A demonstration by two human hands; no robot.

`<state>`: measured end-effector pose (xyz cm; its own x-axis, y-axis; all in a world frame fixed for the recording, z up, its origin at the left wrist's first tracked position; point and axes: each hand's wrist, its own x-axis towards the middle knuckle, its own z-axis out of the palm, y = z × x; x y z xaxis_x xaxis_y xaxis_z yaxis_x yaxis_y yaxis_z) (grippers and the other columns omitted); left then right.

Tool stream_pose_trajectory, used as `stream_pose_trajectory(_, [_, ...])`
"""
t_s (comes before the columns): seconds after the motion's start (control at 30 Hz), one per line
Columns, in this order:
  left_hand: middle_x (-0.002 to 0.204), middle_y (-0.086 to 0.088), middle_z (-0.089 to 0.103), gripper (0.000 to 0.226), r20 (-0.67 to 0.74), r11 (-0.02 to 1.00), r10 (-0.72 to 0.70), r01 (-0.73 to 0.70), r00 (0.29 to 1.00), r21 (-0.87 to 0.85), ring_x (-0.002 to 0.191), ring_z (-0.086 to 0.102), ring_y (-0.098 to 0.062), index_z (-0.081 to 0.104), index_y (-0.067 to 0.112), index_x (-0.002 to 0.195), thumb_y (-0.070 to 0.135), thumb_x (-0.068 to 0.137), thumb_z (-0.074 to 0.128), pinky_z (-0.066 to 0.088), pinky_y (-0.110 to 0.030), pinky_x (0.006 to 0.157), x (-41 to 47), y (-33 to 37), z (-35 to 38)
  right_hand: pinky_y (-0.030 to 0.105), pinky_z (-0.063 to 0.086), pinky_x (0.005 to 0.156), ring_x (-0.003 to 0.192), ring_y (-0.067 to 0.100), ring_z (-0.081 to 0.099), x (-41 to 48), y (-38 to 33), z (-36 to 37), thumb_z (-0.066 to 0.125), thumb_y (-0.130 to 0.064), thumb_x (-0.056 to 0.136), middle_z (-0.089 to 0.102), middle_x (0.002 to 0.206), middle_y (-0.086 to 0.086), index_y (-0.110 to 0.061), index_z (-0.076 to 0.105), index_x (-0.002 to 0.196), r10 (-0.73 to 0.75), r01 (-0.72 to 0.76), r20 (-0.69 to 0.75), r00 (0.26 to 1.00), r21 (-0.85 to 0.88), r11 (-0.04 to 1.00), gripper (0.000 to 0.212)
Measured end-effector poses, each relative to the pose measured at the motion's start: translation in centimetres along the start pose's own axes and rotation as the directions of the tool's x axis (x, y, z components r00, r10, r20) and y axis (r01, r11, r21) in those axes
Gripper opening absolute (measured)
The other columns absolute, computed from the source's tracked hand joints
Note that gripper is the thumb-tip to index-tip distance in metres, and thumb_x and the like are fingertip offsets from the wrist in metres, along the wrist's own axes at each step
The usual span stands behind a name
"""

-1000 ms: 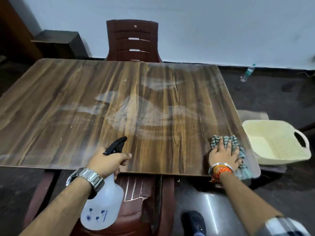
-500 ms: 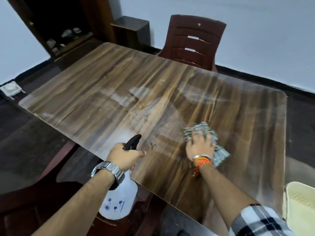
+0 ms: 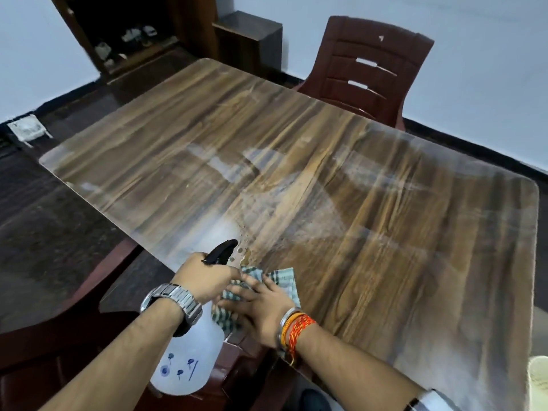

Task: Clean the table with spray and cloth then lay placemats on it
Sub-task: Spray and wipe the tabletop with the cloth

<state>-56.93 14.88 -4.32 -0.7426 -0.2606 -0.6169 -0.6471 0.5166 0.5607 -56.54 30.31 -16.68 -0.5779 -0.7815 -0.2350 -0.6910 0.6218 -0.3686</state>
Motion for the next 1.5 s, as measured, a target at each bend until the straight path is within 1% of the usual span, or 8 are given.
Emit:
stream_pose_trajectory(0.17, [0.063,-0.008,0.055,0.027,0.042,0.995,-0.014,0.018,0.999,-0.099,0.035,0.048,-0.016,0.052,0.021,0.096,0.021,0.081,0.074,0.045,-0.030,0.053,1.1,-0.8,-0.8,0.052,0.028,0.106,0.139,0.030,0.031,2.4,10.6,-5.0,0.026,-0.046,0.091,0.043,0.147,0.001,-0.034,0.042,0.141,0.312,-0.321,-0.213,0.926,-0.007,0.947,0.054])
stream_pose_trajectory(0.4, [0.054,-0.007,0.056,0.040,-0.008,0.992,-0.065,0.064,0.998,-0.112,0.036,0.051,-0.018,0.070,0.007,0.106,0.031,0.075,0.079,0.043,-0.029,0.060,1.4,-2.3,-2.2,0.054,0.002,0.115,0.146,0.026,-0.003,5.7,22.7,-11.4,0.021,-0.045,0.097,0.007,0.160,-0.009,-0.040,0.015,0.149,0.946,-0.872,-0.151,0.287,0.367,0.323,0.053])
stream_pose_trajectory(0.63, [0.065,-0.013,0.061,0.027,-0.084,0.989,-0.050,0.038,0.995,-0.145,0.041,0.053,-0.021,0.055,0.026,0.086,0.027,0.075,0.080,0.056,-0.044,0.061,4.2,1.0,-2.2,0.054,0.007,0.113,0.144,0.030,0.008,11.1,9.1,-5.8,0.022,-0.051,0.088,0.023,0.157,-0.003,-0.035,0.027,0.147,0.098,-0.107,-0.052,0.994,-0.209,0.972,0.061])
stream_pose_trajectory(0.83, [0.053,-0.009,0.051,0.029,-0.080,0.976,-0.078,0.060,0.994,-0.209,0.040,0.049,-0.021,0.055,0.015,0.082,0.024,0.073,0.081,0.043,-0.030,0.054,5.9,3.9,-2.3,0.052,0.012,0.112,0.144,0.025,0.020,10.3,10.0,-6.2,0.043,-0.039,0.089,0.033,0.153,-0.008,-0.039,0.042,0.139,-0.303,0.302,0.018,0.953,-0.121,0.945,0.049])
stream_pose_trajectory(1.03, [0.057,-0.013,0.056,0.039,-0.090,0.964,-0.098,0.072,0.991,-0.255,0.039,0.051,-0.025,0.066,-0.002,0.082,0.031,0.067,0.081,0.049,-0.042,0.062,7.9,4.7,-3.2,0.051,0.020,0.112,0.144,0.027,0.016,14.5,26.2,-13.2,0.025,-0.052,0.093,0.027,0.156,-0.004,-0.041,0.027,0.146,0.518,-0.551,-0.296,0.802,-0.033,0.834,0.054])
stream_pose_trajectory(1.2, [0.055,-0.011,0.059,0.041,-0.144,0.970,-0.111,0.076,0.983,-0.231,0.040,0.053,-0.025,0.056,0.025,0.090,0.045,0.056,0.071,0.056,-0.048,0.064,9.6,5.8,-4.2,0.056,0.002,0.114,0.146,0.028,-0.004,21.0,25.8,-15.4,0.023,-0.047,0.095,0.006,0.160,-0.008,-0.041,0.011,0.149,0.741,-0.728,-0.249,0.623,0.162,0.667,0.056])
stream_pose_trajectory(1.33, [0.057,-0.012,0.060,0.034,-0.212,0.964,-0.117,0.060,0.970,-0.257,0.040,0.051,-0.024,0.058,0.022,0.093,0.035,0.067,0.076,0.050,-0.039,0.060,11.7,7.1,-5.1,0.056,0.015,0.112,0.144,0.032,0.009,23.5,17.1,-12.3,0.030,-0.046,0.092,0.019,0.158,-0.001,-0.035,0.019,0.149,0.191,-0.219,-0.169,0.967,-0.167,0.961,0.060])
stream_pose_trajectory(1.5, [0.052,-0.015,0.061,0.020,-0.249,0.922,-0.162,0.057,0.955,-0.383,0.038,0.048,-0.022,0.064,0.016,0.080,0.019,0.065,0.078,0.044,-0.031,0.052,13.7,8.6,-6.3,0.058,0.002,0.115,0.145,0.029,0.010,19.9,9.8,-8.4,0.040,-0.041,0.093,0.028,0.155,-0.004,-0.034,0.042,0.139,-0.353,0.362,0.086,0.932,-0.159,0.918,0.046])
